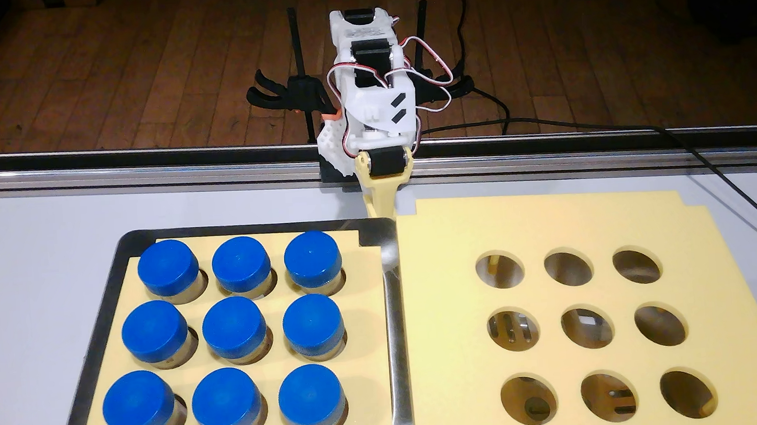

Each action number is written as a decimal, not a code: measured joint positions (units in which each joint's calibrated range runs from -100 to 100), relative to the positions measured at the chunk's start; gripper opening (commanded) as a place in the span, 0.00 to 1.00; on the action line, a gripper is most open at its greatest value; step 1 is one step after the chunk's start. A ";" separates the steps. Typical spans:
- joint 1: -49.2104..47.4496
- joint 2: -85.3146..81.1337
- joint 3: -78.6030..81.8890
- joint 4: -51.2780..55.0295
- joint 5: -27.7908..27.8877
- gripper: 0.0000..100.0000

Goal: Move the test tubes

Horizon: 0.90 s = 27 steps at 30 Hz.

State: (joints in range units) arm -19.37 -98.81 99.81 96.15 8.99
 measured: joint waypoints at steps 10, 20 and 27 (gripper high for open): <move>19.41 0.42 0.00 -6.55 25.89 0.01; 20.03 0.42 0.00 -6.55 27.73 0.01; 20.03 0.42 0.00 -6.65 27.73 0.01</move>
State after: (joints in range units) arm 0.66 -98.39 99.81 89.50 36.72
